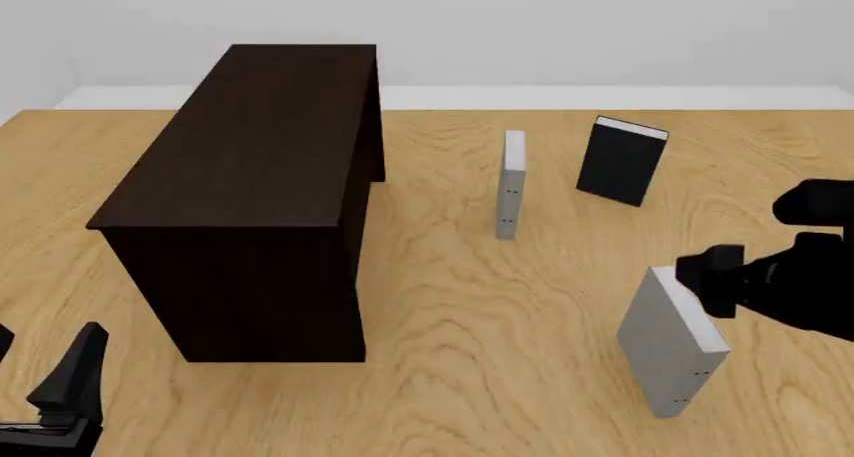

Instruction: Pick up the book on the right and place it under the cabinet shelf.

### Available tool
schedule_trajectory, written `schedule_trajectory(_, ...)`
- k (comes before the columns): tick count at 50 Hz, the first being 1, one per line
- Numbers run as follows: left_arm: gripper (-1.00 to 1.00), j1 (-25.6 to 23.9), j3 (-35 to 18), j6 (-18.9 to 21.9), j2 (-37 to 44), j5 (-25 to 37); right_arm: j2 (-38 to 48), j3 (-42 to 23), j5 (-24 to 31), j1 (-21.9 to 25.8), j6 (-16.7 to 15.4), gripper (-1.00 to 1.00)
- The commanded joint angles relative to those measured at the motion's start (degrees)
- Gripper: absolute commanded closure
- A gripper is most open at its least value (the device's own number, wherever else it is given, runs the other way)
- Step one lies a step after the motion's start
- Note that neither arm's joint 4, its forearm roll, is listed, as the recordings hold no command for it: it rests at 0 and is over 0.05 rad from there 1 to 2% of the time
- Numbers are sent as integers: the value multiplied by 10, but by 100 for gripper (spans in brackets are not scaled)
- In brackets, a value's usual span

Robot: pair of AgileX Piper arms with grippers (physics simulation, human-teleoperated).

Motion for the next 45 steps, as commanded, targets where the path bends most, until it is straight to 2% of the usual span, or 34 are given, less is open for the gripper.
schedule_trajectory(1, -100, 0, 0, 0, 0, 0, 10, 9, -8, -11, 1, -100)
schedule_trajectory(45, -100, 0, 0, 0, 0, 0, 43, 64, -38, -3, 15, -100)
